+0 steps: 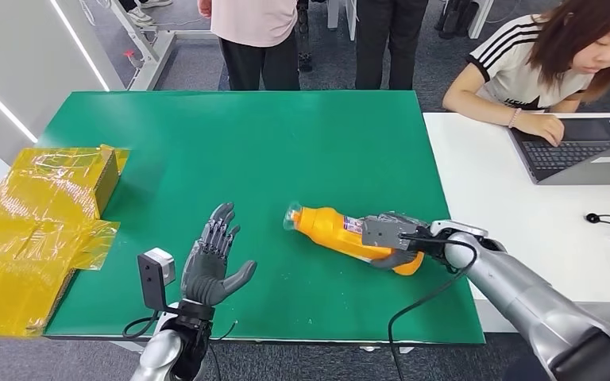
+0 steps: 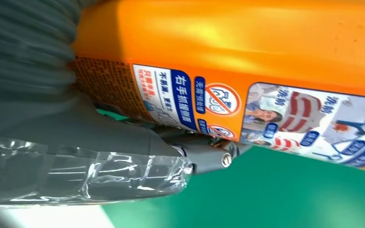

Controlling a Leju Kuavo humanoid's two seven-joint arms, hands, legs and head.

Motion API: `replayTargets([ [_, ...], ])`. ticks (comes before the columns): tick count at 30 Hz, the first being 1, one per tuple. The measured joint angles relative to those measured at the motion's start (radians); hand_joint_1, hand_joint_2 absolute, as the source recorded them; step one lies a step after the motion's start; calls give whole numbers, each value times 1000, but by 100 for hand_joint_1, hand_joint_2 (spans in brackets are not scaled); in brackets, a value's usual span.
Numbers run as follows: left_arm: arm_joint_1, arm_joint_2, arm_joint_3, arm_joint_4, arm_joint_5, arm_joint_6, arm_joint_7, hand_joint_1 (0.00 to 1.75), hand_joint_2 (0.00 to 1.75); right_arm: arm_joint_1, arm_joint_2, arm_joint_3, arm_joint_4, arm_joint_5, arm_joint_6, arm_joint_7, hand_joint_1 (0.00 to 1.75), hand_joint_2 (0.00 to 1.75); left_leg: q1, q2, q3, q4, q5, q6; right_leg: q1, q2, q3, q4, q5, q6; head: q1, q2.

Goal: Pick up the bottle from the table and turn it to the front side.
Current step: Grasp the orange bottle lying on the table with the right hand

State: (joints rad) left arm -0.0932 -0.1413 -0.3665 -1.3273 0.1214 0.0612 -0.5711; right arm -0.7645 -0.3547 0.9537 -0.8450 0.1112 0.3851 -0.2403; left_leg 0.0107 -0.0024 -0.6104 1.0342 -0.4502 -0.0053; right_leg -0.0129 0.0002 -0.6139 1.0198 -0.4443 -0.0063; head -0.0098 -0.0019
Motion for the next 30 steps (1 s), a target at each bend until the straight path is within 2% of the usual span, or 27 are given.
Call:
replayTargets([
  [3, 4, 4, 9, -4, 0, 5, -13, 0, 175, 114, 4, -123, -52, -134, -53, -124, 175, 175, 0, -4, -1, 0, 0, 0, 0, -4, 0, 0, -1, 0, 0, 0],
  [6, 11, 6, 20, -12, 0, 7, -16, 0, 175, 272, 41, -267, -134, -179, -121, -210, 175, 175, 0, -7, -2, -1, -1, 0, 0, -7, 0, 0, -3, 0, 0, 0],
  [10, 30, 6, 23, -24, -10, 6, -20, 0, 175, 468, 123, -440, -263, -153, -194, -234, 175, 175, 0, -8, -3, -1, -2, -2, 0, -7, 0, 0, -4, -1, 0, 0],
  [14, 42, 7, 23, -34, -24, 0, -25, 0, 175, 569, 194, -559, -357, -142, -207, -227, 175, 175, 0, -7, -3, -1, -2, -2, 0, -7, -1, 0, -5, 0, 0, 0],
  [18, 32, 6, 23, -37, -47, -41, -24, 0, 175, 590, 262, -645, -397, -115, -199, -232, 175, 175, 0, -5, -3, -1, -2, -2, 0, -5, -1, 1, -5, -1, 0, 0],
  [21, -7, 5, 21, -33, -26, -109, -7, 0, 175, 572, 309, -666, -402, -68, -193, -237, 175, 175, 0, -4, -2, -1, -1, -2, 0, -4, -1, 1, -3, -1, 0, 0],
  [25, -135, 0, 9, -7, 57, -243, 68, 0, 175, 482, 371, -641, -353, -7, -188, -239, 175, 175, 0, -4, -3, -1, 2, -2, 0, -4, -2, 2, -1, -3, 0, 0],
  [28, -231, -10, -1, 8, 88, -281, 115, 0, 175, 408, 413, -598, -297, 13, -199, -239, 175, 175, 0, -3, -2, -1, 3, -3, 0, -3, -2, 2, 1, -3, 0, 0],
  [30, -263, -13, -4, 13, 93, -285, 121, 0, 175, 382, 430, -578, -274, 15, -205, -241, 175, 175, 0, -3, -2, -1, 3, -3, 0, -3, -2, 2, 1, -3, 0, 0],
])
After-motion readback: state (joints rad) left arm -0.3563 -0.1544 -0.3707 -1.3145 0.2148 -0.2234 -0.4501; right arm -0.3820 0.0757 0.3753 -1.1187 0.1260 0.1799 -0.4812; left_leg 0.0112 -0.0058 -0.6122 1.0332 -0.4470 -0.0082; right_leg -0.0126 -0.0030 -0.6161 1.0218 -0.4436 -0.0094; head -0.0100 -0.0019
